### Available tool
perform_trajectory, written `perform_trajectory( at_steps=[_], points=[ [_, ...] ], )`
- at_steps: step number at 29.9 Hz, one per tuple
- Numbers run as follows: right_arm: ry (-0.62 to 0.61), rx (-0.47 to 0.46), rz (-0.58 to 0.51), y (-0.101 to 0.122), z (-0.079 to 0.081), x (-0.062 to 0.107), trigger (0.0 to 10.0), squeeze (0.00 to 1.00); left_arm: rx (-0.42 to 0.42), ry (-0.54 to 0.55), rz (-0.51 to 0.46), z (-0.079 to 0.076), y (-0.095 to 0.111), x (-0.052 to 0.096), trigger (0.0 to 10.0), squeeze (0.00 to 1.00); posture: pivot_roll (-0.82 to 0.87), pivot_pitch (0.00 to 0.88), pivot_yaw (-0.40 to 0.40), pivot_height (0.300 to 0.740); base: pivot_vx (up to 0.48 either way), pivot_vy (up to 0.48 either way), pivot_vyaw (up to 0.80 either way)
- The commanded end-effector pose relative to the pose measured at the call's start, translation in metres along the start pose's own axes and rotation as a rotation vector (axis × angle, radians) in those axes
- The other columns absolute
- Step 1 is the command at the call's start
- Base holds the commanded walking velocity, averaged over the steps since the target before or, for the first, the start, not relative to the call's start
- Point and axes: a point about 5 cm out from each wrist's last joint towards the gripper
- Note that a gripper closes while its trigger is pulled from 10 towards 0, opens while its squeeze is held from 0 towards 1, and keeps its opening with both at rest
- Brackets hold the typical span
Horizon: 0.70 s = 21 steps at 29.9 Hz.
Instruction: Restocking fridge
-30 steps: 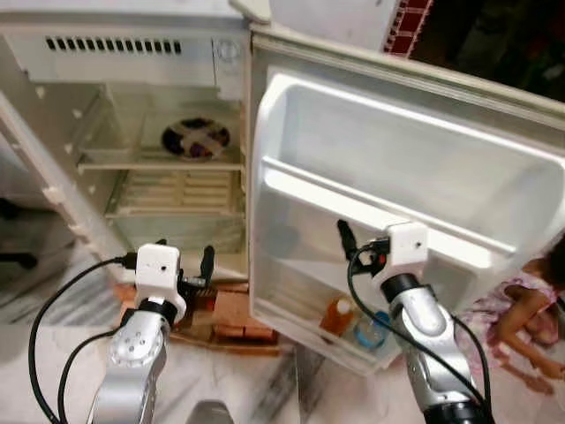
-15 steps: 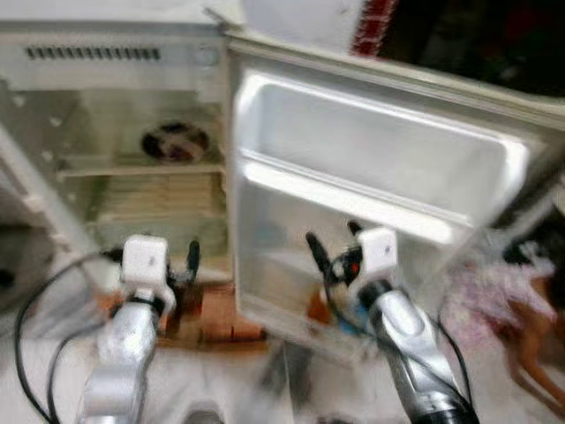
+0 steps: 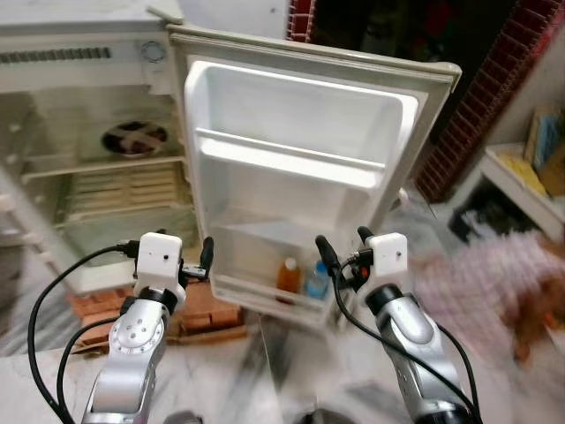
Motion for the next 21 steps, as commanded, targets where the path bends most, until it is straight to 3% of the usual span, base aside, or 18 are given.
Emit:
perform_trajectory(
  at_steps=[1,12,16,21],
  points=[
    [-0.018,-0.006,-0.011,0.002,-0.0019,-0.0026,10.0,0.0,-0.019,-0.001,-0.025,-0.0006,0.0081,-0.0057,10.0,0.0,0.04,0.0,-0.044,0.74,0.0,0.0,0.0],
    [-0.043,0.013,0.015,-0.0023,-0.0074,-0.0073,10.0,0.0,-0.039,-0.01,-0.009,-0.0035,0.0039,-0.0066,10.0,0.0,0.04,0.0,-0.042,0.74,0.0,0.0,0.0],
    [-0.056,0.08,-0.001,0.0004,-0.0078,-0.0091,10.0,0.0,-0.037,-0.007,-0.01,-0.0033,0.0036,-0.0077,10.0,0.0,0.04,0.0,-0.038,0.74,0.0,0.0,0.0],
    [-0.046,0.035,-0.001,-0.0021,-0.0066,-0.0103,10.0,0.0,-0.038,-0.01,-0.007,-0.0046,0.0027,-0.0081,10.0,0.0,0.04,0.0,-0.038,0.74,0.0,-0.107,0.0]
  ],
)
Point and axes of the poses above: a point about 5 cm out from each wrist's last joint towards the gripper, its own x axis pointing back from the gripper into the wrist, its own y axis along the axis of the wrist's last joint, z = x × y, and after that the axes turned 10 degrees about x, right-handed
